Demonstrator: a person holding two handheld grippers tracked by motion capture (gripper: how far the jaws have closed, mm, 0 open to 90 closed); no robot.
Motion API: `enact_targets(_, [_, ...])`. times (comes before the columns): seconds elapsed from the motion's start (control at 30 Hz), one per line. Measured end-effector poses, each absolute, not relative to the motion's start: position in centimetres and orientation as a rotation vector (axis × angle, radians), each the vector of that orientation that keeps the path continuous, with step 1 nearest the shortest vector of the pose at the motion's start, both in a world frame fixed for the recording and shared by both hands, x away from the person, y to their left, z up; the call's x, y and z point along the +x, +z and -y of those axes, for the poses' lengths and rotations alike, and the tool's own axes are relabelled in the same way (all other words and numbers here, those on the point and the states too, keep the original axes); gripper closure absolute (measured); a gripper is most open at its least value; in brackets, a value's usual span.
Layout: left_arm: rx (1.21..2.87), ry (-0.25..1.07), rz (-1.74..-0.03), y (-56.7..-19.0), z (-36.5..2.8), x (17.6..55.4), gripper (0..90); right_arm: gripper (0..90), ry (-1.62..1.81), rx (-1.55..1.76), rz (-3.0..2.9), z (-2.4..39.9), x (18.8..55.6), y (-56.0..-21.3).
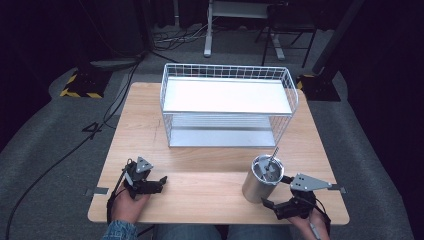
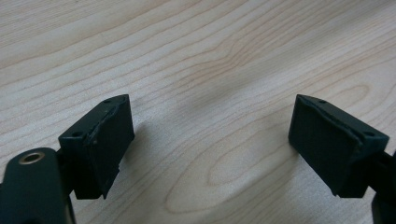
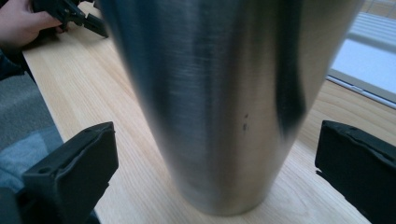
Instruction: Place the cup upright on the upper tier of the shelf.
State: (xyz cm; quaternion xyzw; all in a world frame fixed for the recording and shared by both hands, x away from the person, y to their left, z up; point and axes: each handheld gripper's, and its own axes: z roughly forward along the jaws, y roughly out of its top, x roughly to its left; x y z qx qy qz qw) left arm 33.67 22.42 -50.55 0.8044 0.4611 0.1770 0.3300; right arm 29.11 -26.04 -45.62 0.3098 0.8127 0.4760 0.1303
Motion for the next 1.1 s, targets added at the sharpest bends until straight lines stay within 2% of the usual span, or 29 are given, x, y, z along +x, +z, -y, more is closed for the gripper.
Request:
enact_targets(0.6, [2.103, 0.461, -1.205, -50.6, -22.4, 33.7, 14.7, 0.0, 1.479, 0.889, -2.262, 24.2, 31.2, -48.5])
enact_targets(1.1, [2.099, 0.458, -1.207, -50.6, -22.4, 33.8, 14.7, 3.2, 1.441, 0.824, -2.261, 23.4, 31.4, -48.2])
